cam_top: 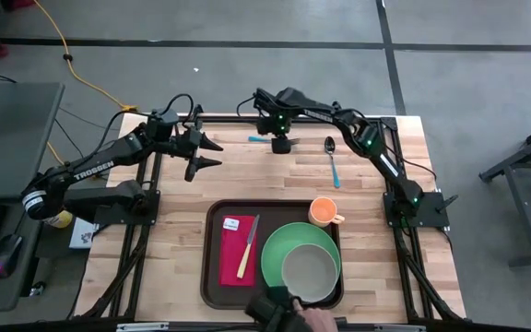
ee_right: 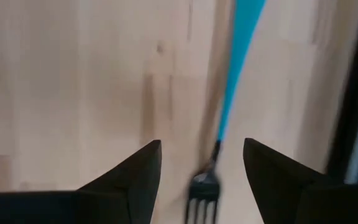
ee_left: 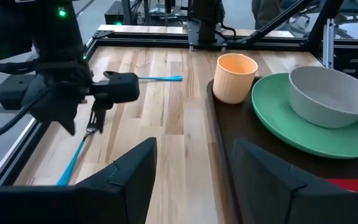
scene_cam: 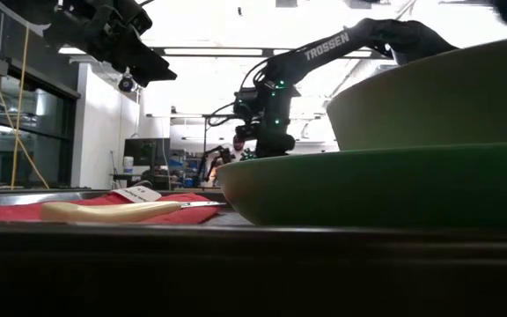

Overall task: Set up tray
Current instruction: Adjust the brown tray

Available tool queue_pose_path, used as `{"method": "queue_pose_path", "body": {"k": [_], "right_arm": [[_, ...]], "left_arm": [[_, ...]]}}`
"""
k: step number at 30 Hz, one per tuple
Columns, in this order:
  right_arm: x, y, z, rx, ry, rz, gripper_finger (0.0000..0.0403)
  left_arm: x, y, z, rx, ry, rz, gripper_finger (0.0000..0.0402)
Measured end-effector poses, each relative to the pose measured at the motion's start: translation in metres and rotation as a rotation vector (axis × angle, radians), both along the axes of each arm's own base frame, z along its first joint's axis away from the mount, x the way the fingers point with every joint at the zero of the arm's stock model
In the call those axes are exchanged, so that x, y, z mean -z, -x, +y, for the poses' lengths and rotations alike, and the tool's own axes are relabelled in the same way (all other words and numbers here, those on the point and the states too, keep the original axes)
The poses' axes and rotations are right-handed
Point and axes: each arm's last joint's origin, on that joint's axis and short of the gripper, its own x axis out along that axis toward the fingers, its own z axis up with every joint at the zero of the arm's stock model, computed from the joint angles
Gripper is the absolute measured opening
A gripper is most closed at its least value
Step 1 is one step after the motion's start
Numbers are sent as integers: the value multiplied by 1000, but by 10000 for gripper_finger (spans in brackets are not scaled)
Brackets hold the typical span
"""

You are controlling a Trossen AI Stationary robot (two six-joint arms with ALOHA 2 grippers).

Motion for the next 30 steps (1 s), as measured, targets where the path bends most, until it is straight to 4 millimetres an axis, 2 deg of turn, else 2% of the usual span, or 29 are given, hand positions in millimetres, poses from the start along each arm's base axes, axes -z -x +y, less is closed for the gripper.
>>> {"method": "queue_pose_path", "body": {"k": [8, 21, 30], "right_arm": [[1, -9, 2, 2, 101, -22, 206], [6, 1, -11, 80, 72, -7, 207], [6, 1, -12, 94, 69, -9, 207]], "left_arm": [[0, 0, 0, 0, 1, 1, 244], [0, 0, 0, 0, -1, 1, 244], [0, 0, 0, -6, -6, 3, 244]]}}
